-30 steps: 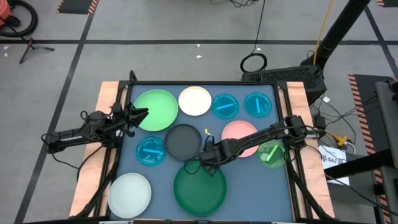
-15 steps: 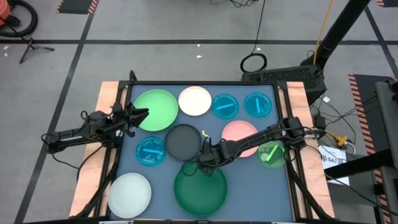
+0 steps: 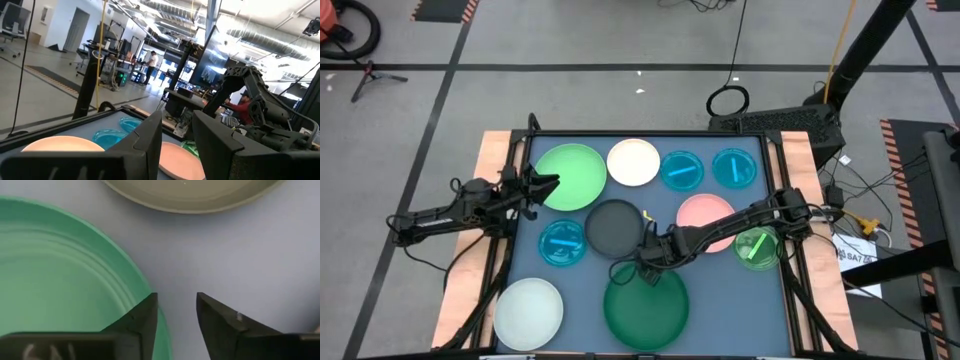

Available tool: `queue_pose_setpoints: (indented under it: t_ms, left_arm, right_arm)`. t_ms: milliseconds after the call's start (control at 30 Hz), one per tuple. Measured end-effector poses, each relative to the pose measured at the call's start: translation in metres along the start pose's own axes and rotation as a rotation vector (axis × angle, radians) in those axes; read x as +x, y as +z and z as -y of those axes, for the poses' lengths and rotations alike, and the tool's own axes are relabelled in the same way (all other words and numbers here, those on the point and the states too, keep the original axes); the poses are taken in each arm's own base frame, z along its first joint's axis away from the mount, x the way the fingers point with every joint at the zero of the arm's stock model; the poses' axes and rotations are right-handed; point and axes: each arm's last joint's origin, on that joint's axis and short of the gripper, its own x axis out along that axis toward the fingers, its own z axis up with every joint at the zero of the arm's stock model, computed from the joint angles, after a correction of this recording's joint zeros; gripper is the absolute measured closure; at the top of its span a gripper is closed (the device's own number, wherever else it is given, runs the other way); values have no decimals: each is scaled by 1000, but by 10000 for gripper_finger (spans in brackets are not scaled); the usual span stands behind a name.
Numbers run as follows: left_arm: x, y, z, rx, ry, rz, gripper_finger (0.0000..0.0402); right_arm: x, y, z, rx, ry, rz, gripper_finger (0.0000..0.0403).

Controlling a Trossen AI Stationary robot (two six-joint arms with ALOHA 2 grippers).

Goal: Stack plastic plates
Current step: Stack the dark green plate on top of the green plate

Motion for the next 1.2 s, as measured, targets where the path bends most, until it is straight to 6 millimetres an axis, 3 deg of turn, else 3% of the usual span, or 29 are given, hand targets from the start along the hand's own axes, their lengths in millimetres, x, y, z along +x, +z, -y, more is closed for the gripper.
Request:
queue_pose_setpoints:
  t_ms: [400,833,967,1200]
  left_arm:
    - [0,-1,0,-19,3,-9,286]
    - [0,-2,-1,-23,4,-15,286]
    - [0,-2,-1,-25,4,-15,286]
    - [0,-2,-1,-25,7,-20,286]
  right_arm:
    - [-1,1,1,-66,0,-3,398]
    - [-37,8,14,-103,61,-10,400]
    - [-41,6,18,-36,135,-123,367]
    - [-36,1,17,5,113,-168,239]
